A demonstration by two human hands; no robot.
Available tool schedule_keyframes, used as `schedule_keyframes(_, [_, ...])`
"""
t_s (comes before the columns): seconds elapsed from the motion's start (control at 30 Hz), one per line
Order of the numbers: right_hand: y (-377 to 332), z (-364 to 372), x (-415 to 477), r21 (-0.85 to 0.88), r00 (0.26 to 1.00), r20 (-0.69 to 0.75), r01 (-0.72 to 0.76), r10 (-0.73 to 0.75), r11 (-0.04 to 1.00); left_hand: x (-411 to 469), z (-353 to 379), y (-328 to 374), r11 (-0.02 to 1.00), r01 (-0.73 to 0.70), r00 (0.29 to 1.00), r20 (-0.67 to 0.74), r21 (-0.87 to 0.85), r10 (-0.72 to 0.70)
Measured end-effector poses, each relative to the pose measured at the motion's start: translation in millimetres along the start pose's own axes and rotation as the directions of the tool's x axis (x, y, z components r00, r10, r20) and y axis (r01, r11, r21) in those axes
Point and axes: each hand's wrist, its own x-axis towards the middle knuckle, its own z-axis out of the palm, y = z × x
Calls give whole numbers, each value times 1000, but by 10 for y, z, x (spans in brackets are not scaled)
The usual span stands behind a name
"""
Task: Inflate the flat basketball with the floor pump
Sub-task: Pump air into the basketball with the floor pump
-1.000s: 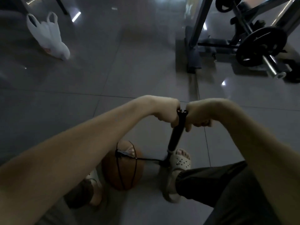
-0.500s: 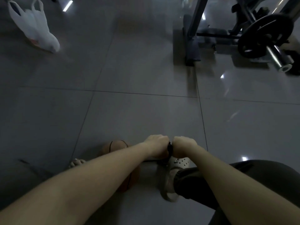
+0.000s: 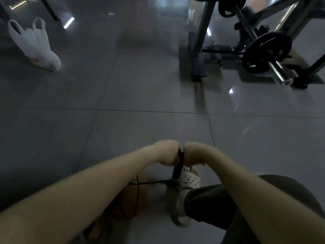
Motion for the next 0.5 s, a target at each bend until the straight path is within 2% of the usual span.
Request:
schedule_keyframes(0.1, [42, 408, 265, -14, 998, -48, -30, 29, 999, 158, 439, -25, 999, 7, 999, -33, 41, -6])
schedule_keyframes(0.27, [46, 666, 332, -44, 992, -117, -43, 37, 998, 245, 815, -88, 998, 57, 998, 23, 22, -58])
schedule_keyframes(0.4, [30, 533, 220, -25, 997, -72, -42, 40, 999, 194, 620, -17, 999, 45, 996, 82, 31, -47])
schedule_keyframes(0.5, [65, 126, -44, -58, 965, -262, -7, -9, 998, 82, 151, 30, 999, 41, 998, 46, -5, -41])
